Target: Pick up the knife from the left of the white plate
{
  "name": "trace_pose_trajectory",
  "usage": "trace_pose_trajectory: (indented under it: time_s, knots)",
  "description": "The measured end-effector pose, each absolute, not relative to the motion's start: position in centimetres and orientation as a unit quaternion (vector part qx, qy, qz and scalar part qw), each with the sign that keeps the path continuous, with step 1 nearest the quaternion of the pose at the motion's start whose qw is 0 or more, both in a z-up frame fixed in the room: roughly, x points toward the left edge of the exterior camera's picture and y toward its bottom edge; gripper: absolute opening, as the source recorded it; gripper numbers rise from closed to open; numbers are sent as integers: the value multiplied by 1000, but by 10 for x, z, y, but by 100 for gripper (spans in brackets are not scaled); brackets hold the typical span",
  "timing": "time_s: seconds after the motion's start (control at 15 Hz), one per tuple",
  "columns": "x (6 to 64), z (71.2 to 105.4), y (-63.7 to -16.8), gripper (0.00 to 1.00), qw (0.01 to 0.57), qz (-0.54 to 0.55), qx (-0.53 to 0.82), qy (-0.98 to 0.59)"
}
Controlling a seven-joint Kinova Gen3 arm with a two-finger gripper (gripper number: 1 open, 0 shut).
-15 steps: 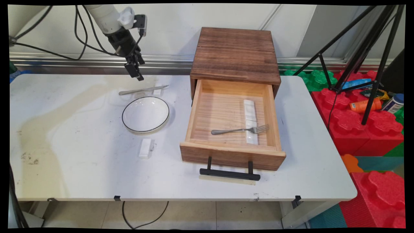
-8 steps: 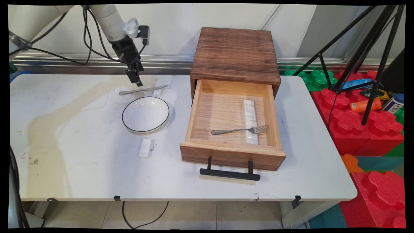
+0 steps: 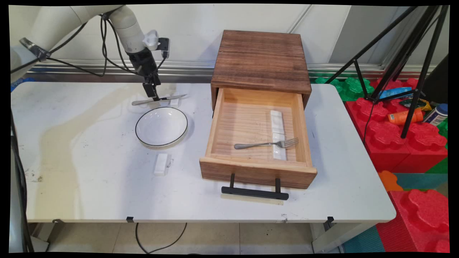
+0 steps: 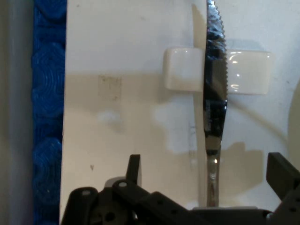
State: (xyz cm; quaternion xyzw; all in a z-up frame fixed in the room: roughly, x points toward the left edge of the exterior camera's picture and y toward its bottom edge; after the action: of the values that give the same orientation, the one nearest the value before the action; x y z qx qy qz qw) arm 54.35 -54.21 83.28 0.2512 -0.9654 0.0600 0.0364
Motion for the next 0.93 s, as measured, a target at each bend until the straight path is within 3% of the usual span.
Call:
trace_pose_trajectory:
  time_s: [0.53, 0.6, 0.93]
  knots:
    - [542, 814, -552, 100, 43, 45, 252, -966]
    - [542, 813, -552, 0, 43, 44, 252, -966]
    - [542, 809, -553, 0, 47, 38, 250, -966]
